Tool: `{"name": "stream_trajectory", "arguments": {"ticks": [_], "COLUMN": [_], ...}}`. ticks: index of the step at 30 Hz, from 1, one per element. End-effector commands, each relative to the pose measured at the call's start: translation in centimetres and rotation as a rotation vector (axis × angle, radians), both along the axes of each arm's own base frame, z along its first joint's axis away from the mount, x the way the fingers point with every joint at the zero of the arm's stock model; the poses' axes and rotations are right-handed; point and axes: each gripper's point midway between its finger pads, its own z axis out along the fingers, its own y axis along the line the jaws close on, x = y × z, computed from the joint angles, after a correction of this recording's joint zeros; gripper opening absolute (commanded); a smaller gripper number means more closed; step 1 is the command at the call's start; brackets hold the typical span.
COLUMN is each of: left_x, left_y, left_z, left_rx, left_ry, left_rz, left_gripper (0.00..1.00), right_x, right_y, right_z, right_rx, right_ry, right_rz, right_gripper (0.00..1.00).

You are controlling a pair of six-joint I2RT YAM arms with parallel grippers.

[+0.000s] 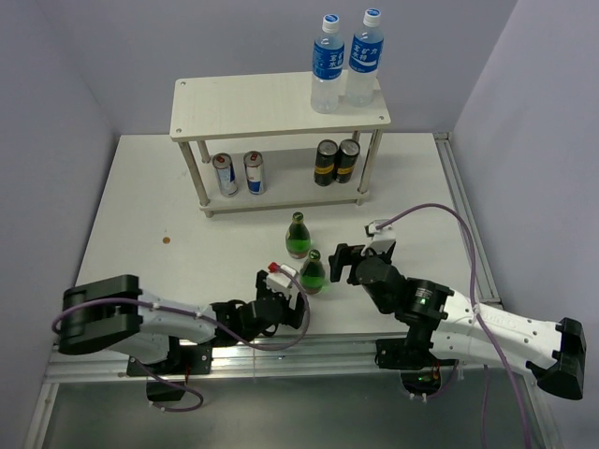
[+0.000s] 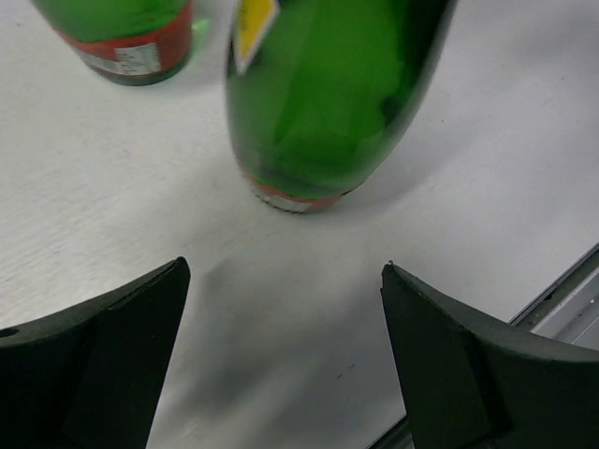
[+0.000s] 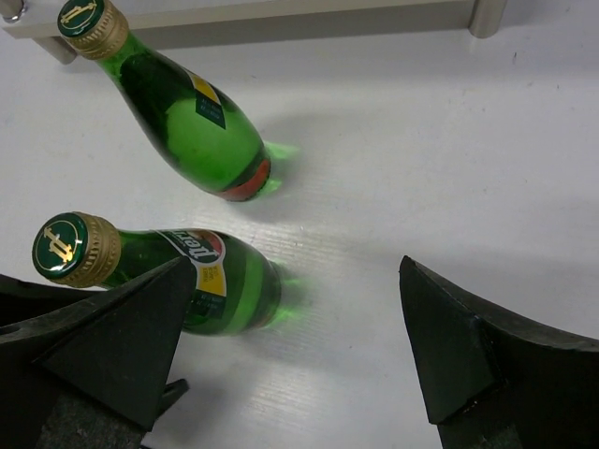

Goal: Place and organize the beverage onto the shelf

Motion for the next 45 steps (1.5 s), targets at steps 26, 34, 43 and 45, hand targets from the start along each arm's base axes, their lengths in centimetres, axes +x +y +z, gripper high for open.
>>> {"name": "stream_trajectory", "arguments": {"ticks": [26, 34, 43, 45], "left_x": [5.3, 7.5, 9.8, 9.8], "left_y": [-8.4, -8.7, -7.9, -7.6], "left_z": [3.9, 3.2, 1.9, 2.0], "left_rx": [-0.180, -0.172, -0.152, -0.157], "left_ry": [-0.293, -0.325, -0.342, -0.342], "left_rz": [0.255, 0.296, 0.362, 0.369], "left_gripper": [0.91, 0.89, 0.51, 0.40], "right_x": [0.2, 0.2, 0.2, 0.2], "right_y": [-0.4, -0.3, -0.2, -0.2], "right_z": [0.8, 0.3, 0.1, 0.1], "right_rx": [0.063, 0.059, 0.045, 0.044], "right_ry": [-0.020, -0.012, -0.010, -0.012], "right_rz": [-0.037, -0.034, -0.030, -0.029], "right_gripper": [0.98, 0.98, 0.98, 0.98]}}
